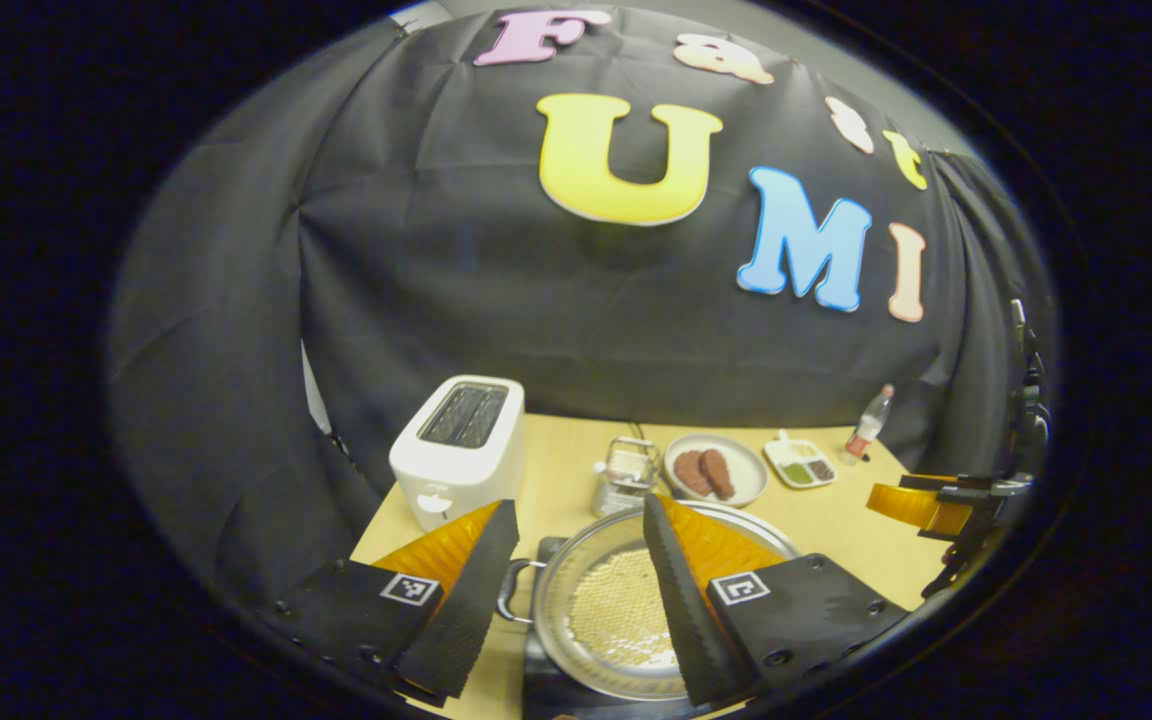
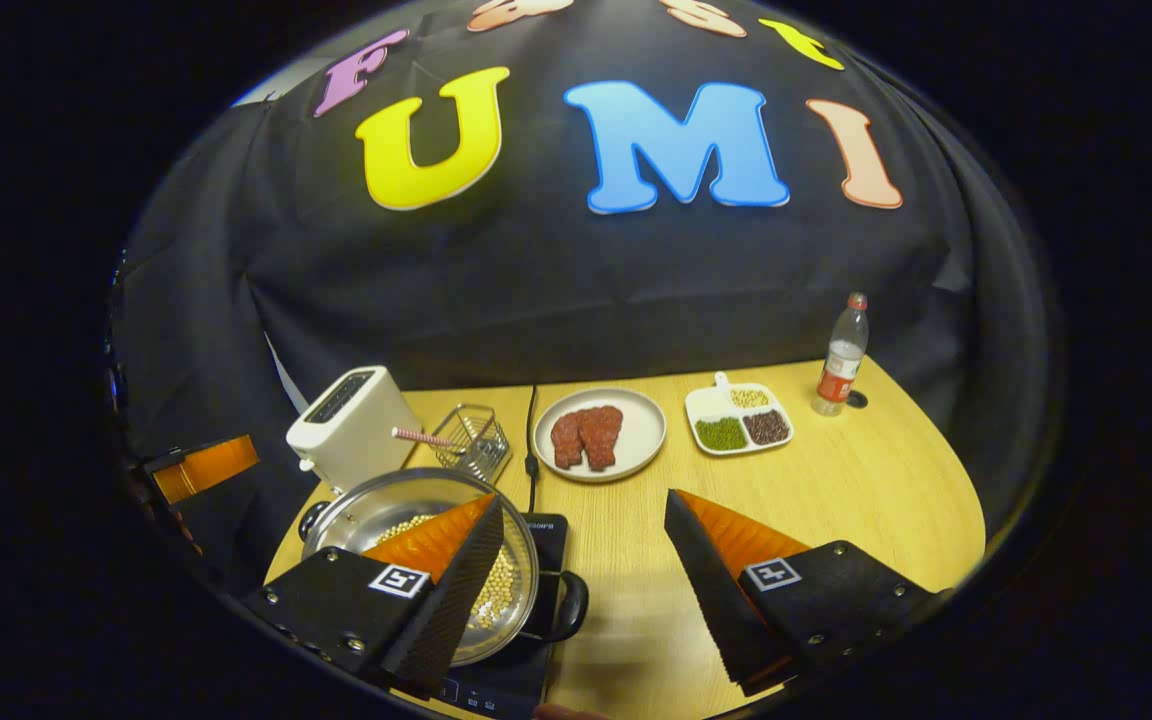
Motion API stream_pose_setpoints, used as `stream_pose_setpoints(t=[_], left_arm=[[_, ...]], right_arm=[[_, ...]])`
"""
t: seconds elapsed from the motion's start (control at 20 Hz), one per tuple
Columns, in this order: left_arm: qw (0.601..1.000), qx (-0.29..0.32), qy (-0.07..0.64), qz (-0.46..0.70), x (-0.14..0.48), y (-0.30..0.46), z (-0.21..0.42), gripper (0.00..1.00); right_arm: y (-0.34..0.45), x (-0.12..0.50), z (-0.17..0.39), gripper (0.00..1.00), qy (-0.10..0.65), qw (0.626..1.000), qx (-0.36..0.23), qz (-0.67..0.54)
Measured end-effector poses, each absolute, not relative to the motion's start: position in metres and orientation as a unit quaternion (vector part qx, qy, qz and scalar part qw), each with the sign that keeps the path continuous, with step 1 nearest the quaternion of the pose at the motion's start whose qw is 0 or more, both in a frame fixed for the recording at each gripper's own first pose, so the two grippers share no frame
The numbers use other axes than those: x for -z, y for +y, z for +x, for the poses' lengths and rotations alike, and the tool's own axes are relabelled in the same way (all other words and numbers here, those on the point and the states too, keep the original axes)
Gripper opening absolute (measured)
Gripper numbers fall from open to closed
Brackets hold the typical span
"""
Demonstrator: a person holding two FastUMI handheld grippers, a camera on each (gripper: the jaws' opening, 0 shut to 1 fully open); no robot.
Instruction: First push the handle of the pot to place it horizontally, then grasp the pot with both hands and set it on the induction cooktop.
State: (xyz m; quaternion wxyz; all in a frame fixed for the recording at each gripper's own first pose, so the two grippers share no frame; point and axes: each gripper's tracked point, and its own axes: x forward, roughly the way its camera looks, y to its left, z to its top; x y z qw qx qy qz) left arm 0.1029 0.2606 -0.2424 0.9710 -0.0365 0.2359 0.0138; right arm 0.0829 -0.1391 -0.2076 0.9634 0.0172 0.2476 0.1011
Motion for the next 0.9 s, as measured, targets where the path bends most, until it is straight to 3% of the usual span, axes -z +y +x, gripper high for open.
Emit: stream_pose_setpoints(t=[0.3, 0.55, 0.8, 0.9], left_arm=[[0.990, -0.007, 0.128, -0.055, 0.136, 0.143, 0.099, 0.84], [0.998, 0.004, 0.050, -0.047, 0.062, 0.051, 0.088, 0.87], [0.999, 0.009, 0.026, -0.022, 0.026, -0.015, 0.066, 0.94], [0.999, 0.004, 0.025, -0.020, 0.025, -0.028, 0.059, 0.87]], right_arm=[[-0.207, 0.092, 0.091, 0.99, 0.130, 0.986, -0.105, 0.010], [-0.274, 0.006, 0.065, 0.98, 0.065, 0.992, -0.104, -0.003], [-0.330, -0.034, 0.048, 0.98, 0.030, 0.995, -0.086, 0.029], [-0.355, -0.037, 0.045, 0.98, 0.030, 0.996, -0.083, 0.032]])
